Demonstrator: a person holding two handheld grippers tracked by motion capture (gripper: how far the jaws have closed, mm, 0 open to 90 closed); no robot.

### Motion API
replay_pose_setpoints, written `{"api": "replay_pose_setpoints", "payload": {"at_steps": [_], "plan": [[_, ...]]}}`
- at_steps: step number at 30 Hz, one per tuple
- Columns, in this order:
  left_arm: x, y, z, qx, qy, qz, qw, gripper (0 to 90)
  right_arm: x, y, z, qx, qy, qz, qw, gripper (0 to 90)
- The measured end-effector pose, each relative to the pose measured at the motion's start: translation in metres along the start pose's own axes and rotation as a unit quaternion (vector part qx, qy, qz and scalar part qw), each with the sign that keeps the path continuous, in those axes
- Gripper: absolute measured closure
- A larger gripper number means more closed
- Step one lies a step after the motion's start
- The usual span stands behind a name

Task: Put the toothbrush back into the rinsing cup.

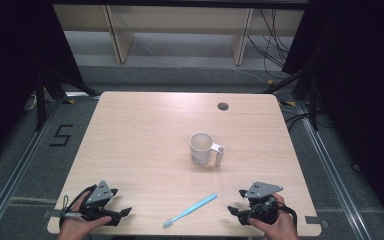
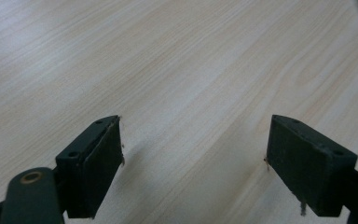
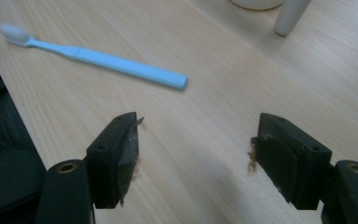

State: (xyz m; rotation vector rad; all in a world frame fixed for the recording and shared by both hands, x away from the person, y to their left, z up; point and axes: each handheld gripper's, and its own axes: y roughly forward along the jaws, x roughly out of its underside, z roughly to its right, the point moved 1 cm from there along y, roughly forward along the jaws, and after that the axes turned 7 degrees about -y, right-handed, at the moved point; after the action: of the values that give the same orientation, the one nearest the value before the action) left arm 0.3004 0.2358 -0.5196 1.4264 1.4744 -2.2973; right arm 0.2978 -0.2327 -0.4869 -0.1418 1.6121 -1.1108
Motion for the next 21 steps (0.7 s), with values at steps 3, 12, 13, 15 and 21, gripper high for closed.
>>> {"api": "replay_pose_setpoints", "payload": {"at_steps": [3, 12, 13, 15, 21], "plan": [[0.000, 0.000, 0.000, 0.000, 0.000, -0.001, 1.0000, 17.7, 0.000, 0.000, 0.001, 0.000, -0.001, 0.001, 1.0000, 29.0], [0.000, 0.002, 0.000, 0.004, -0.002, 0.001, 1.0000, 17.7, -0.006, 0.001, -0.001, -0.028, -0.006, 0.008, 0.9996, 16.4], [0.000, 0.002, 0.000, 0.004, -0.004, 0.003, 1.0000, 17.7, -0.007, 0.001, -0.002, -0.027, -0.008, 0.007, 0.9996, 16.4], [0.000, 0.001, 0.000, 0.001, -0.005, 0.002, 1.0000, 17.7, -0.011, 0.002, -0.004, -0.030, -0.014, 0.010, 0.9994, 19.6], [0.000, 0.001, 0.000, 0.000, -0.009, 0.003, 1.0000, 17.7, -0.021, 0.008, -0.008, -0.060, -0.056, 0.009, 0.9966, 30.5]]}}
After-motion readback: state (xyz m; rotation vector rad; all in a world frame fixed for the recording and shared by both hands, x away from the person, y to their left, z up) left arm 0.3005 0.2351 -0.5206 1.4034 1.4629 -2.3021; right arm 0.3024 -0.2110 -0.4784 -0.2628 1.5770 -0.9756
